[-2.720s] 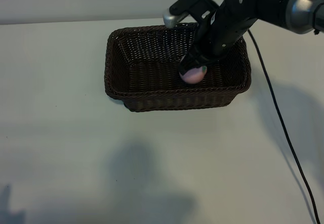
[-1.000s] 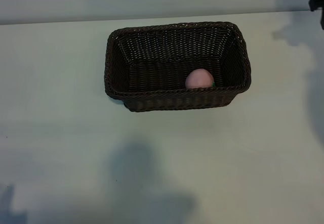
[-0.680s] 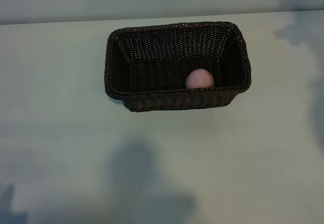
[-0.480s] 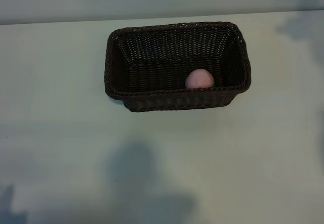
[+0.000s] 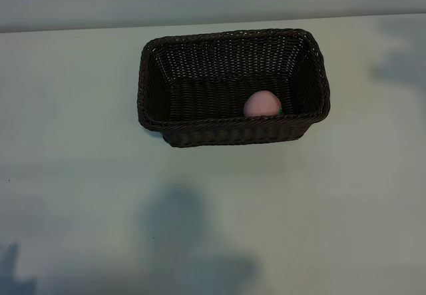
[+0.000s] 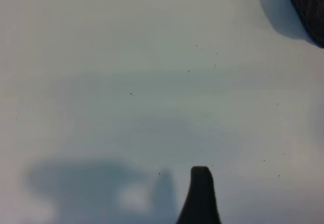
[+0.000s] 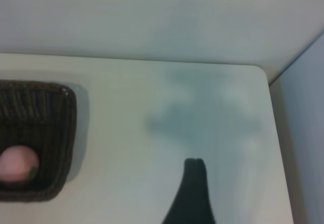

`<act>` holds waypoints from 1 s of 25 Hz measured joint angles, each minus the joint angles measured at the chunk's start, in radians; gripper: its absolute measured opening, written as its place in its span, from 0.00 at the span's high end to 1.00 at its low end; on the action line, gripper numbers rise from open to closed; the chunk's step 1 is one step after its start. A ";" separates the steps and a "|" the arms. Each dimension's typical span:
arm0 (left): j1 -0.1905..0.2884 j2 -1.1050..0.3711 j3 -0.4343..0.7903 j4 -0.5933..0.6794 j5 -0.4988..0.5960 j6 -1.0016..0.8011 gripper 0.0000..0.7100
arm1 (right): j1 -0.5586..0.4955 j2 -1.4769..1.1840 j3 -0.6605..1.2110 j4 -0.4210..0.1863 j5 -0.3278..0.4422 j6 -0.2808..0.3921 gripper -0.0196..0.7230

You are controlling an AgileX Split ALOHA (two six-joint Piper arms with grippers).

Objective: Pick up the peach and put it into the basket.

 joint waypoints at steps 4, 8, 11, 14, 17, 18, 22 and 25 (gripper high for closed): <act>0.000 0.000 0.000 0.000 -0.001 0.000 0.17 | 0.000 -0.161 0.115 0.000 0.003 0.004 0.17; 0.000 0.000 0.000 0.000 -0.001 0.000 0.17 | 0.000 -0.304 0.234 0.000 -0.020 0.007 0.17; 0.000 0.000 0.000 0.000 -0.001 0.000 0.17 | 0.000 -0.420 0.321 0.000 -0.061 0.007 0.17; 0.000 0.000 0.000 0.000 -0.001 0.000 0.17 | 0.000 -0.528 0.399 -0.010 -0.078 0.008 0.17; 0.000 0.000 0.000 0.000 -0.001 0.000 0.17 | 0.000 -0.624 0.481 -0.018 -0.110 0.008 0.17; 0.000 0.000 0.000 0.000 -0.001 0.000 0.17 | 0.001 -0.655 0.513 -0.020 -0.130 0.008 0.17; 0.000 0.000 0.000 0.000 -0.001 0.000 0.17 | 0.049 -0.749 0.635 -0.021 -0.194 0.008 0.17; 0.000 0.000 0.000 0.000 -0.001 0.000 0.17 | 0.095 -0.818 0.708 -0.021 -0.189 0.010 0.17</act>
